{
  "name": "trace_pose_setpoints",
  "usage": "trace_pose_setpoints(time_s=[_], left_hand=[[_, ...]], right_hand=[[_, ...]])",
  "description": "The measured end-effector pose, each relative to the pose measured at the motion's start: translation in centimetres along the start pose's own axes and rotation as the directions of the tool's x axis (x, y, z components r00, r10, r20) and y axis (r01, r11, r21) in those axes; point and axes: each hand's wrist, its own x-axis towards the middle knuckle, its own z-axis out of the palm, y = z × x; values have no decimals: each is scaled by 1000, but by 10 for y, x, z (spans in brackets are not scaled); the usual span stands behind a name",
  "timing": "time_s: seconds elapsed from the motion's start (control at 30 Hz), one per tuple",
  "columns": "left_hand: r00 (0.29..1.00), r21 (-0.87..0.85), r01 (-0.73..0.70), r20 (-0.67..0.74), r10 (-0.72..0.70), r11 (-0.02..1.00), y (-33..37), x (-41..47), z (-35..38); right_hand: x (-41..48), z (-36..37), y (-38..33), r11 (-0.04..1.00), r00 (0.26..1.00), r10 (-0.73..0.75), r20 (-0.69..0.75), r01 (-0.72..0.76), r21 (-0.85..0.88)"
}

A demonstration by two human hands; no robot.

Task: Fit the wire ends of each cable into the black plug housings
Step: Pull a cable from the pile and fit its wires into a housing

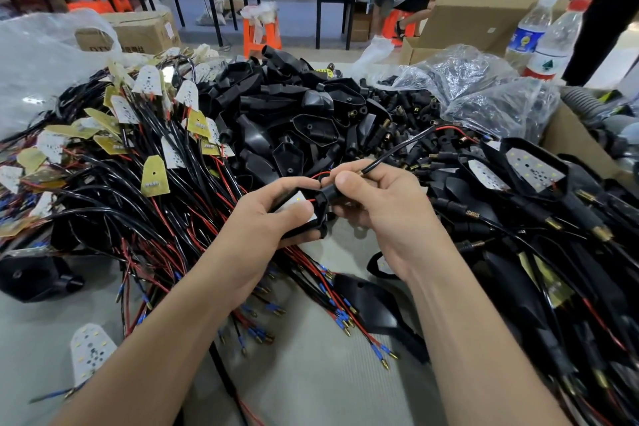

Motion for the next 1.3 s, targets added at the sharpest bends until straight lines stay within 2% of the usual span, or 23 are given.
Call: trace_pose_setpoints(time_s=[0.17, 0.37, 0.47, 0.6, 0.7, 0.73, 0.77, 0.8, 0.83, 0.87, 0.9, 0.93, 0.97, 1.0, 1.03, 1.1, 1.2, 1.27, 1.3], left_hand=[[990, -156, 100, -83, -114, 983, 3, 5, -10], [994, -150, 60, -82, -72, 987, -1, 3, -14], [995, -130, 48, -78, -59, 990, 0, 2, -15], [999, -87, 28, -42, -32, 996, 2, -1, -12], [1000, -50, -1, -20, 0, 999, 6, -3, -8], [999, -51, -2, -50, -1, 999, 8, -4, -7], [996, -52, 1, -84, -5, 999, 11, -5, -7], [994, -44, 4, -112, -9, 999, 15, -5, -6], [992, -28, 12, -128, -15, 1000, 20, -5, -6], [990, -13, 21, -136, -23, 1000, 26, -6, -4], [990, -7, 28, -135, -28, 1000, 31, -7, -2], [992, -11, 31, -119, -32, 999, 38, -8, 1], [995, -26, 33, -93, -35, 999, 45, -8, 5], [997, -61, 39, -64, -43, 997, 53, -8, 10], [998, -118, 49, -33, -53, 992, 61, -7, 16], [999, -245, 48, 8, -48, 968, 75, -1, 30], [1000, -374, -27, -6, 27, 927, 94, 12, 59], [998, -447, -64, -32, 55, 892, 103, 23, 79], [997, -455, -69, -49, 52, 888, 105, 30, 90]], right_hand=[[3, 0, 0, 986, 978, -151, -141, 159, 44], [3, -6, -1, 985, 987, -159, -35, 161, 68], [3, -7, -3, 983, 984, -177, -29, 178, 51], [1, -1, -11, 980, 981, -192, -24, 191, -62], [-5, 6, -24, 977, 989, -127, -78, 112, -179], [-9, 4, -30, 948, 975, -155, -162, 100, -302], [-13, -1, -39, 858, 932, -265, -247, 112, -501], [-18, -9, -50, 706, 853, -428, -300, 109, -699], [-27, -15, -63, 544, 758, -592, -276, 123, -830], [-37, -17, -77, 389, 705, -691, -159, 177, -904], [-47, -18, -89, 232, 719, -695, 11, 238, -943], [-53, -20, -98, 95, 769, -615, 173, 290, -952], [-57, -24, -103, 21, 822, -497, 277, 331, -944], [-62, -28, -110, 8, 861, -408, 303, 335, -942], [-65, -32, -118, 39, 885, -369, 283, 319, -947], [-72, -44, -137, 151, 898, -368, 241, 313, -938], [-83, -56, -170, 231, 818, -531, 221, 391, -891], [-88, -63, -189, 193, 783, -583, 216, 391, -900], [-88, -68, -197, 150, 789, -579, 206, 351, -924]])
